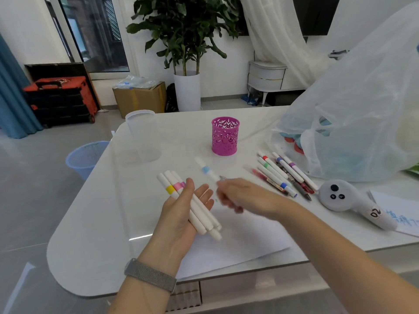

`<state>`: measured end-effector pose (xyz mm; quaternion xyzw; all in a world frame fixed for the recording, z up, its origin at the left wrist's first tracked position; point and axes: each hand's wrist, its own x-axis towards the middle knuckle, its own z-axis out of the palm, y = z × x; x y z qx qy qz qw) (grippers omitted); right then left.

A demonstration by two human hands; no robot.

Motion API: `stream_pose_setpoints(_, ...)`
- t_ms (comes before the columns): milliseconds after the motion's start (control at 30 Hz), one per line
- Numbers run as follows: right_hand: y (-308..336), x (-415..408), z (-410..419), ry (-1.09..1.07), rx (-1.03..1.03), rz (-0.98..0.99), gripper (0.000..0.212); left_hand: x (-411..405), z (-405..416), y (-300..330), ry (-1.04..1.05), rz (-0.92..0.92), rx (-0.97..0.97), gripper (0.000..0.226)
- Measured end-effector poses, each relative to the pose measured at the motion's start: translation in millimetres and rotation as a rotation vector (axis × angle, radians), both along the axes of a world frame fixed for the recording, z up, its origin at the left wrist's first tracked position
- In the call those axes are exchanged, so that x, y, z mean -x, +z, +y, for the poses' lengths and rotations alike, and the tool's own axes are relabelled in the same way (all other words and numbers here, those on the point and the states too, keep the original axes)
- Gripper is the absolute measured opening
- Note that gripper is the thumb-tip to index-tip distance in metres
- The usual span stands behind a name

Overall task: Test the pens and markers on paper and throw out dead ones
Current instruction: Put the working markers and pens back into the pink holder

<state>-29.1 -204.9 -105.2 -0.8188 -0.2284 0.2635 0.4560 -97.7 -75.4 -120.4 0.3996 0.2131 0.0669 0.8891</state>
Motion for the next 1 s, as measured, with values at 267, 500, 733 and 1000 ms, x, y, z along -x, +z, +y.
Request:
stream_pose_setpoints(267,-1,-16,-13,-0.089,0.268,-0.487,0.03,2,5,2,0.09,-0.015,-0.061,0.012)
stream_pose_setpoints(500,-39,-43,-53,-0.321,0.574,-0.576,0.007,-3,0,0,0.033,0.076,-0.082,0.017)
stream_pose_setpoints(733,-40,-76,-84,-0.661,0.56,-0.734,0.038,-8,-8,-3,-0.019,0.119,-0.09,0.018)
stream_pose_setpoints(1000,-33,-103,-69,-0.456,0.992,-0.668,0.022,-9,-16,-4,-0.045,0.165,-0.116,0.018)
